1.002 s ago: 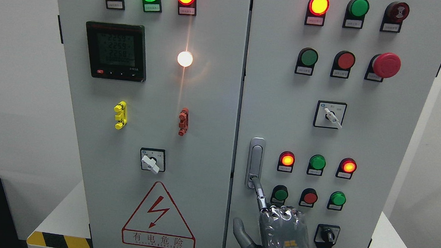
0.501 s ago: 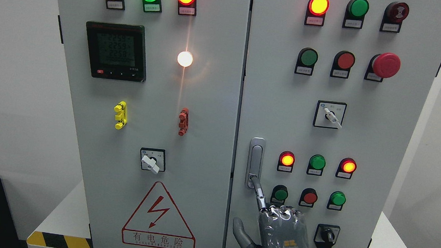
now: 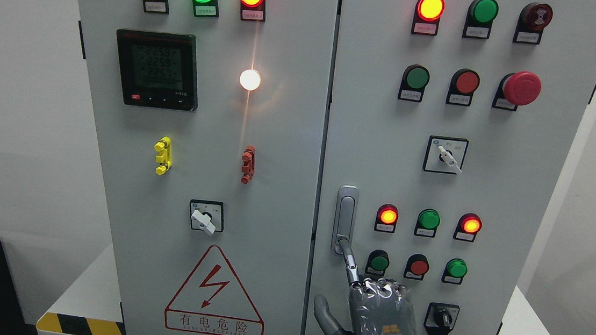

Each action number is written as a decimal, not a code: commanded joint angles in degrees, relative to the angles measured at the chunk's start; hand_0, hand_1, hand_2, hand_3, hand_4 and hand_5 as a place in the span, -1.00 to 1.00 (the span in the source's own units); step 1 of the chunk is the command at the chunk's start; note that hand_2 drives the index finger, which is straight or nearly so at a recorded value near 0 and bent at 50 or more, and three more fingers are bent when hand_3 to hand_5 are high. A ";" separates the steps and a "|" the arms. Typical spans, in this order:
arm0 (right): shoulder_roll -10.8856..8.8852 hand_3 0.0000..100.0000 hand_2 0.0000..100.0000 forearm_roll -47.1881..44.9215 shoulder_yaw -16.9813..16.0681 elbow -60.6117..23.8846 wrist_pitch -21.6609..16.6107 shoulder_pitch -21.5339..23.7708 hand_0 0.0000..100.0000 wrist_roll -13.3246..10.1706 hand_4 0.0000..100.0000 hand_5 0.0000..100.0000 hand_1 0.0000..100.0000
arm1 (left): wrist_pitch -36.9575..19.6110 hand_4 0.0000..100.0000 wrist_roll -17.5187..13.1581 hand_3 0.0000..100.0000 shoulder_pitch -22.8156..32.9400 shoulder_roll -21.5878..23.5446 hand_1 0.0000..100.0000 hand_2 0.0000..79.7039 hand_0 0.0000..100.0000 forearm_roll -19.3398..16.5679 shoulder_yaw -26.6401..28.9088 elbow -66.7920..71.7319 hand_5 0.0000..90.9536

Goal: Release door handle

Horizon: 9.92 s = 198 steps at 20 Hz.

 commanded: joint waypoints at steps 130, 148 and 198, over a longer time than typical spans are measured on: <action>1.54 1.00 1.00 -0.96 0.27 -17.05 -3.21 2.30 -0.10 9.42 1.00 1.00 -0.56 | -0.02 -1.00 0.02 -1.00 0.97 0.00 0.11 -1.00 -0.76 -0.02 0.00 0.00 -1.00; 1.89 1.00 1.00 -0.96 0.79 -16.00 -0.40 -1.75 -0.29 12.67 1.00 1.00 -0.42 | -0.02 -1.00 0.02 -1.00 0.97 0.00 0.11 -1.00 -0.76 -0.02 0.00 0.00 -1.00; 1.98 1.00 1.00 -1.05 0.97 -8.17 6.02 -8.96 -0.23 12.06 1.00 1.00 -0.24 | -0.02 -1.00 0.02 -1.00 0.97 0.00 0.11 -1.00 -0.76 -0.02 0.00 0.00 -1.00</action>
